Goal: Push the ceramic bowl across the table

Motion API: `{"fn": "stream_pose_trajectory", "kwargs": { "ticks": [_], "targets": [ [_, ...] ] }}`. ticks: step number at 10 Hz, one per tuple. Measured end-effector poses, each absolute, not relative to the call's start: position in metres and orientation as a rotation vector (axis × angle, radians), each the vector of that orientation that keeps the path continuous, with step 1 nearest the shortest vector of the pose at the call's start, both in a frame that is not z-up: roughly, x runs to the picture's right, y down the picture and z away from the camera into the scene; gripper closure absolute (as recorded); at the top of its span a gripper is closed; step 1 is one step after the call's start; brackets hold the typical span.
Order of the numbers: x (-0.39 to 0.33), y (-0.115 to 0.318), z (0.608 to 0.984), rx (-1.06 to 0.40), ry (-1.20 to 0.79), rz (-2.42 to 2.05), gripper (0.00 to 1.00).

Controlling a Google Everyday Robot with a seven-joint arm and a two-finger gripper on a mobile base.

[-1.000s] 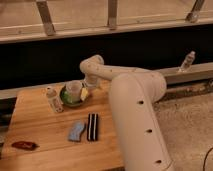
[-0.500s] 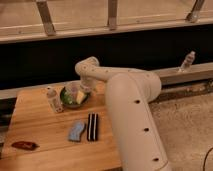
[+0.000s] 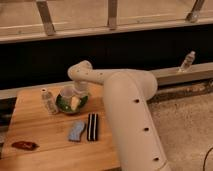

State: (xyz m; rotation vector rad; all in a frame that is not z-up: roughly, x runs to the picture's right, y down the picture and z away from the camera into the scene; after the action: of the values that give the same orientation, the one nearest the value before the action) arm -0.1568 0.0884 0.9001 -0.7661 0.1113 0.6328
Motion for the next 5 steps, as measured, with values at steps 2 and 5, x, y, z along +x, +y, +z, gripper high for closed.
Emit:
{"fn": "stream_pose_trajectory", "kwargs": {
  "ticks": [2, 5],
  "targets": [
    [-0.161, 0.084, 0.883, -0.752, 0.078, 0.625, 0.2],
    [-0.174, 0.1, 0.849, -0.765, 0.018, 0.553, 0.2]
  ]
}}
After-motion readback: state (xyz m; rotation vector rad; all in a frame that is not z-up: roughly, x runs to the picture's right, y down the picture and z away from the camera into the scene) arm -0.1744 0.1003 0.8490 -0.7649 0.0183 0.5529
